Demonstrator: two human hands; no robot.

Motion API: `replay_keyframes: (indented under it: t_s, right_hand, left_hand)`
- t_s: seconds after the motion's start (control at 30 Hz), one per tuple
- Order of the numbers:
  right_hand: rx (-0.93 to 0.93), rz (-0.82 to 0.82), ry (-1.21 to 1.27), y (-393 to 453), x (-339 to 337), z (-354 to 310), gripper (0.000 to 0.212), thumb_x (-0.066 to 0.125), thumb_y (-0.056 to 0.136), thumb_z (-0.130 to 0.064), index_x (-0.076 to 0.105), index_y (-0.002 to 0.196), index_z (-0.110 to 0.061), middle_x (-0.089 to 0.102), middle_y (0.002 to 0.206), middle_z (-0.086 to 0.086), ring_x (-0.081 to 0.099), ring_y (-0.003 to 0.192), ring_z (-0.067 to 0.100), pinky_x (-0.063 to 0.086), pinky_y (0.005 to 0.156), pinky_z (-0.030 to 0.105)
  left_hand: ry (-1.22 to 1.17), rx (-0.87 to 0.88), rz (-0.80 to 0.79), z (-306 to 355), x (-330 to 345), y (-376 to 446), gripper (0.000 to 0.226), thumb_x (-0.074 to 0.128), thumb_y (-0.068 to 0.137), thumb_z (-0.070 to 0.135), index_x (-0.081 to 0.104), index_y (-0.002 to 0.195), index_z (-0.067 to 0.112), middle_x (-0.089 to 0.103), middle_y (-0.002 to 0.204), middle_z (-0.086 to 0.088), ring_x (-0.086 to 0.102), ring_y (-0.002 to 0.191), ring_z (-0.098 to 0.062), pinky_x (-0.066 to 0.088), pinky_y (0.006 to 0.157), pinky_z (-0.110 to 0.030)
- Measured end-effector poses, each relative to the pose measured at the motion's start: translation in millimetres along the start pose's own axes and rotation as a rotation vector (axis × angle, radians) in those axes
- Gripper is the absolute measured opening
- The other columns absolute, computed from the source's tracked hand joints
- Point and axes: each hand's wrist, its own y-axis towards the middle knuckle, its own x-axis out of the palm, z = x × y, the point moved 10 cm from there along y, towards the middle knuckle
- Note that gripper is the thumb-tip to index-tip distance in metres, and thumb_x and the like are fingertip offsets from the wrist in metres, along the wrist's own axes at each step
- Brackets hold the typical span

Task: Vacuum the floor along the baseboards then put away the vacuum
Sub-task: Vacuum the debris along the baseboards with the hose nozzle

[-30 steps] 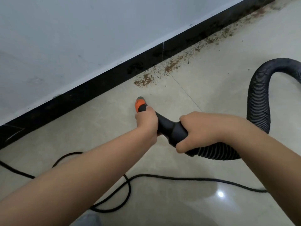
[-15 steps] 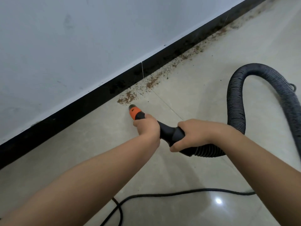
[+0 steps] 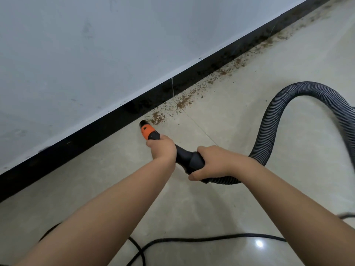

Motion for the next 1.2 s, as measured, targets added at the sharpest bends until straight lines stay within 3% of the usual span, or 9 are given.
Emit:
replay_keyframes:
  t_s: [0.27, 0.43, 0.67, 0.87, 1.2]
  right_hand:
    - [0.006, 0.051, -0.003, 5, 6, 6, 0.049, 0.072, 0.073, -0.043, 0.037, 0.097, -0.018, 0.046, 0.083, -0.006, 0.049, 0.075, 0.015, 0.037, 0.054, 0.024]
    - [0.022, 0.152, 0.017, 12, 4, -2, 0.047, 0.069, 0.074, -0.045, 0.039, 0.097, -0.018, 0.048, 0.086, -0.004, 0.051, 0.078, 0.017, 0.040, 0.059, 0.029]
    - [0.017, 0.126, 0.037, 15, 22, -7, 0.047, 0.069, 0.075, -0.045, 0.037, 0.096, -0.019, 0.047, 0.090, -0.004, 0.050, 0.079, 0.016, 0.039, 0.060, 0.028]
    - [0.025, 0.168, 0.013, 15, 11, -5, 0.045, 0.067, 0.074, -0.045, 0.038, 0.094, -0.018, 0.045, 0.080, -0.007, 0.049, 0.074, 0.016, 0.032, 0.049, 0.022]
    - [-0.028, 0.107, -0.011, 7, 17, -6, 0.043, 0.068, 0.074, -0.044, 0.042, 0.096, -0.019, 0.052, 0.088, -0.005, 0.052, 0.076, 0.016, 0.041, 0.061, 0.027]
  left_hand:
    - [0.087, 0.038, -0.008, 9, 3, 11, 0.051, 0.028, 0.101, 0.029, 0.013, 0.143, 0.005, 0.048, 0.125, -0.019, 0.051, 0.110, -0.036, 0.046, 0.091, -0.045]
    - [0.080, 0.049, -0.019, 19, -2, 20, 0.049, 0.028, 0.101, 0.030, 0.014, 0.142, 0.007, 0.047, 0.126, -0.020, 0.050, 0.111, -0.037, 0.045, 0.095, -0.049]
    - [0.091, 0.081, -0.010, 10, -11, 29, 0.049, 0.028, 0.101, 0.030, 0.016, 0.142, 0.007, 0.048, 0.126, -0.020, 0.050, 0.112, -0.037, 0.044, 0.089, -0.043]
    - [0.095, 0.084, -0.020, 17, -8, 25, 0.048, 0.028, 0.101, 0.030, 0.017, 0.141, 0.007, 0.048, 0.124, -0.021, 0.051, 0.109, -0.037, 0.047, 0.092, -0.047]
    - [0.052, 0.052, 0.072, -3, -25, 18, 0.045, 0.028, 0.101, 0.029, 0.020, 0.137, 0.003, 0.050, 0.120, -0.019, 0.052, 0.106, -0.036, 0.047, 0.093, -0.048]
